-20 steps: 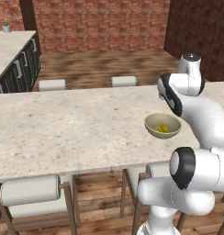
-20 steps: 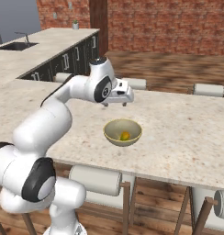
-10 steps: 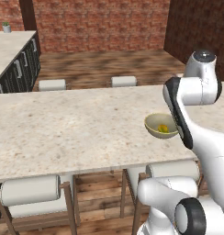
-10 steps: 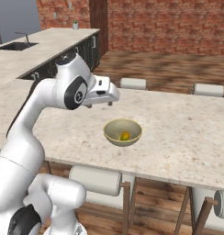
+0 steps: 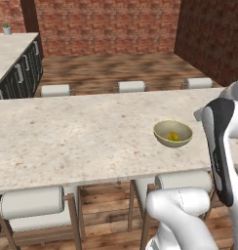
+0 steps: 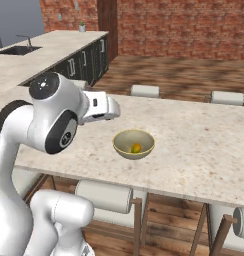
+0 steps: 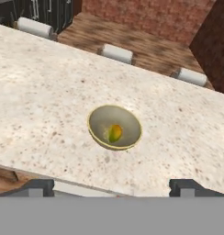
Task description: Retrieve the mango and pear from the fridge and place them into the bowl on the dining table.
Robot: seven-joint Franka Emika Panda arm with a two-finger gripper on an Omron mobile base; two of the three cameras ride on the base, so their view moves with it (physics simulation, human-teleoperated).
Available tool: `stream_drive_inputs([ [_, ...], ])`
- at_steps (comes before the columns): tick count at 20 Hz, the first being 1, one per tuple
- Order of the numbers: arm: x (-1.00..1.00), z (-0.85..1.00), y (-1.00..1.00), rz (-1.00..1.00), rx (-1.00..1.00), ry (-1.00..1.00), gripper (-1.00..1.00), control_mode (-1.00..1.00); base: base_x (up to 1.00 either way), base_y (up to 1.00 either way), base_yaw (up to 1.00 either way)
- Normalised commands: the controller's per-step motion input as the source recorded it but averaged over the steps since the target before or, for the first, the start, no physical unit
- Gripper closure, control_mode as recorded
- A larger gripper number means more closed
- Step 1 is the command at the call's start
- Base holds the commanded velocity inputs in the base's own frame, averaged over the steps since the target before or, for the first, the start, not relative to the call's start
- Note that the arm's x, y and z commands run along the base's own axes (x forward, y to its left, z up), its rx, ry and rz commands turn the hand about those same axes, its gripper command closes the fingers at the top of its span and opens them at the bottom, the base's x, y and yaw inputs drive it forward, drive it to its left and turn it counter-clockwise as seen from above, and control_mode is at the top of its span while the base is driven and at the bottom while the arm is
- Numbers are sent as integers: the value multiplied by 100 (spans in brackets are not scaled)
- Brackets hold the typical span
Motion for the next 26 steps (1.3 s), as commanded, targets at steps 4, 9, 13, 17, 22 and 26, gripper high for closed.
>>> stream_drive_inputs([
  [4, -82, -34, 20, 33, 2, -20, -100, -100, 0, 0, 0],
  [9, -24, -21, 45, 26, 2, -5, -100, -100, 0, 0, 0],
  [13, 14, 0, 55, 5, 0, 14, -100, -100, 0, 0, 0],
  [17, 18, -1, 51, 0, -2, 6, -100, -100, 0, 0, 0],
  [22, 15, -2, 32, 0, -2, 9, -100, 100, 4, 17, 0],
  [26, 0, 0, 0, 0, 0, 0, -100, 100, -38, 9, 1],
])
